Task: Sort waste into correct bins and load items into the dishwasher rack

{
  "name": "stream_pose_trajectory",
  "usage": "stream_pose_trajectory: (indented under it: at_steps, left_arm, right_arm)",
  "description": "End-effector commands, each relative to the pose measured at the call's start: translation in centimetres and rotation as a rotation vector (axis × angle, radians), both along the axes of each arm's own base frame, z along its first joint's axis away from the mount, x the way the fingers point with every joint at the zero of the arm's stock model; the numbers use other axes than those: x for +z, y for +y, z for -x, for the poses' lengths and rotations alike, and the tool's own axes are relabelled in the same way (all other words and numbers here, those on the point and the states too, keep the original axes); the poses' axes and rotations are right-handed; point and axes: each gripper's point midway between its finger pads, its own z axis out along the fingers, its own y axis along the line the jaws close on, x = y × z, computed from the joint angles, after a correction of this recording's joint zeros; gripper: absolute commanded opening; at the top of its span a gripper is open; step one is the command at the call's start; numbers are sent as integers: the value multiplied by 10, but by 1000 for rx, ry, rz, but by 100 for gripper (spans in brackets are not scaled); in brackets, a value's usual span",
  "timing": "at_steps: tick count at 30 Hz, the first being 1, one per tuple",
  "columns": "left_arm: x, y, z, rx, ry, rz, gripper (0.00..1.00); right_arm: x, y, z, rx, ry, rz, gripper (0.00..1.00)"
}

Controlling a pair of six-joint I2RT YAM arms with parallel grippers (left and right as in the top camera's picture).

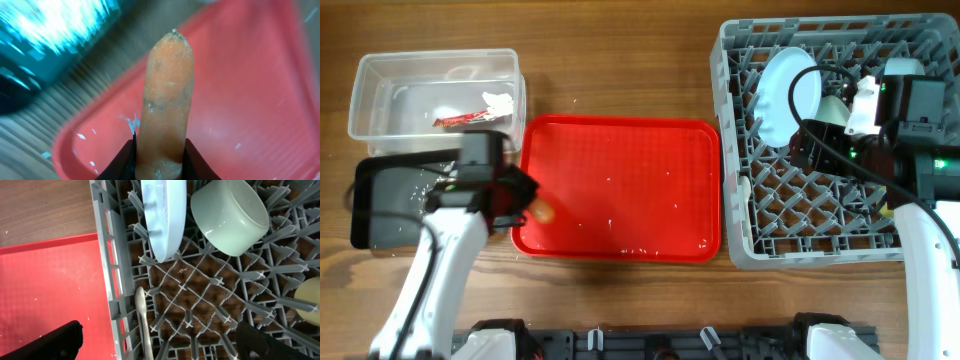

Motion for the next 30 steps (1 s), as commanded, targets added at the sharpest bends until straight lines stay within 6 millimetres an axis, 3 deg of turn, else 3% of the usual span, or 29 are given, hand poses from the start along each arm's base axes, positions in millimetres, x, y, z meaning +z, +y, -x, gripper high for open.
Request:
stream_pose_trajectory:
  at_steps: [1, 4, 7, 10, 13, 19, 21, 22, 23, 25, 28, 30]
  left_arm:
    - [39, 59, -3, 152, -142, -96, 22]
    - [48, 110, 5, 326, -175, -166, 23]
    - [44, 142, 12, 435, -166, -184, 22]
    - [28, 179, 13, 541, -148, -192, 24]
    - [2, 197, 9, 580, -103, -183, 25]
    - [-65, 203, 11, 582, 63, -148, 31]
    - [-71, 202, 12, 580, 82, -142, 31]
    - [-71, 202, 12, 580, 81, -142, 36]
    - [-71, 202, 11, 579, 79, -144, 54]
    - [-69, 202, 12, 555, 80, -151, 73]
    - [-50, 195, 0, 506, 5, -120, 77]
    - [-15, 191, -12, 467, -95, -108, 77]
  right_arm:
    - [2, 1, 0, 1, -6, -11, 100]
    - [2, 1, 0, 2, -6, -11, 100]
    - [2, 1, 0, 2, -6, -11, 100]
    - [2, 1, 0, 2, -7, -11, 100]
    - [2, 1, 0, 2, -6, -11, 100]
    - [2, 1, 0, 2, -6, -11, 100]
    - [2, 1, 0, 2, -7, -10, 100]
    - [2, 1, 0, 1, -6, -10, 100]
    - [2, 1, 0, 2, -6, -11, 100]
    - [2, 1, 0, 1, -6, -11, 100]
    - [2, 1, 0, 1, -7, -10, 100]
    - [2, 1, -1, 2, -9, -10, 100]
